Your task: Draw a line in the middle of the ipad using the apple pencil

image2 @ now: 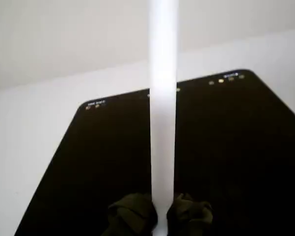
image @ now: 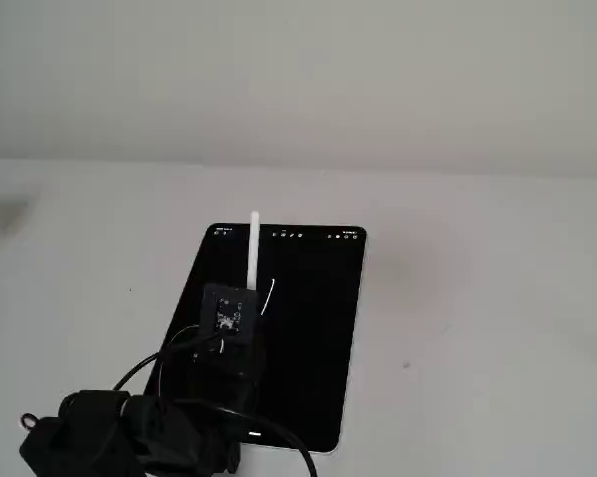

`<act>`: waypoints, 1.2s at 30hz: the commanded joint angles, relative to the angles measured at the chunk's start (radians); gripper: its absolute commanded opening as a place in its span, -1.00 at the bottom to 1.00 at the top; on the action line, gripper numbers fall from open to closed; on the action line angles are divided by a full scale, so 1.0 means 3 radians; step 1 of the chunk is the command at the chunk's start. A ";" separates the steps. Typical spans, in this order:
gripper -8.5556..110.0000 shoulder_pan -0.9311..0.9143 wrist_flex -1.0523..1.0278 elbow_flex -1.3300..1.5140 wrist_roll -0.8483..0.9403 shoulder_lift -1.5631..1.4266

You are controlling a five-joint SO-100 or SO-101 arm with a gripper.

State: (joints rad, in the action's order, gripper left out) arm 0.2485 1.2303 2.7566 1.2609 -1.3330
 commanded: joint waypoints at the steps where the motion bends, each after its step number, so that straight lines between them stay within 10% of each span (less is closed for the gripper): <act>1: -0.86 0.0026 -0.0072 -0.0036 -0.0123 -0.0291; 20: -0.86 -0.0399 -0.4771 -0.0787 -0.2863 -0.4091; 36: -0.86 -0.0143 -0.6770 0.0031 -0.3840 -0.6448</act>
State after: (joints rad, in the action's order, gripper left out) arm 0.1703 -0.7041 2.7029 0.1289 -3.0204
